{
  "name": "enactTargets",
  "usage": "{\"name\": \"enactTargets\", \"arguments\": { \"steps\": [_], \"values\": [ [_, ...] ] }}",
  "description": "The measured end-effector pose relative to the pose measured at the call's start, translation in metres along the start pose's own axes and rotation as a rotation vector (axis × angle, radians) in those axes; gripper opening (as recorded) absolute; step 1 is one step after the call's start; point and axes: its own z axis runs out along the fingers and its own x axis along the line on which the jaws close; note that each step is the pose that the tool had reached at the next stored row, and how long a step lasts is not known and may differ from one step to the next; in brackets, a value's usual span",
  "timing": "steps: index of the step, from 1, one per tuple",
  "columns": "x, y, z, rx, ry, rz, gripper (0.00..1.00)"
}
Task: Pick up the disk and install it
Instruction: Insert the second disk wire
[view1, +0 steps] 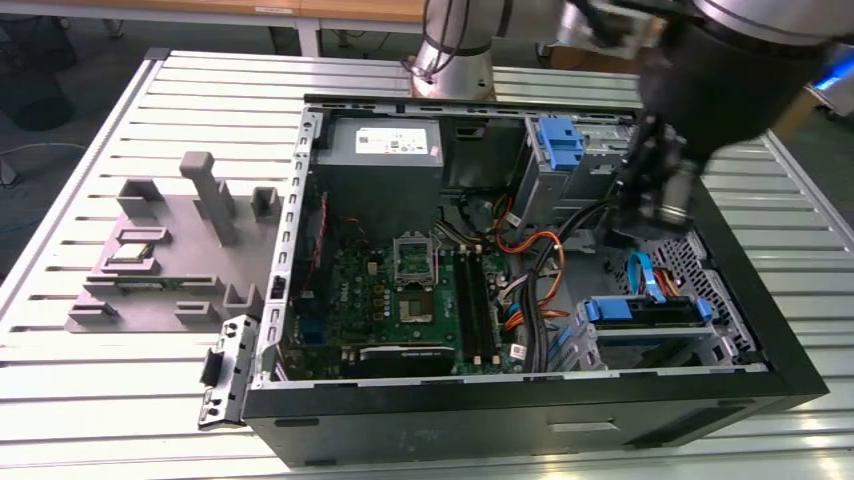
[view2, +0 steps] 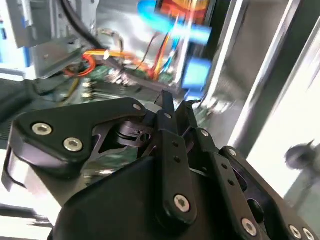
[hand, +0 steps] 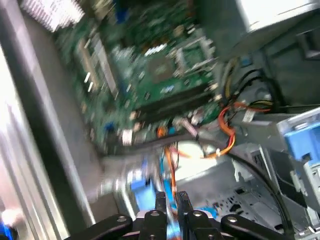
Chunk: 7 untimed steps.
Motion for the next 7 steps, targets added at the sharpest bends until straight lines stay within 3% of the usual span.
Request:
{"name": "enactTargets", "arguments": {
  "steps": [4, 7],
  "values": [
    [-0.0025, 0.0450, -0.0035, -0.0034, -0.0041, 0.231, 0.24],
    [-0.0085, 0.0845, -0.0057, -0.0065, -0.0077, 0.445, 0.24]
  ]
}}
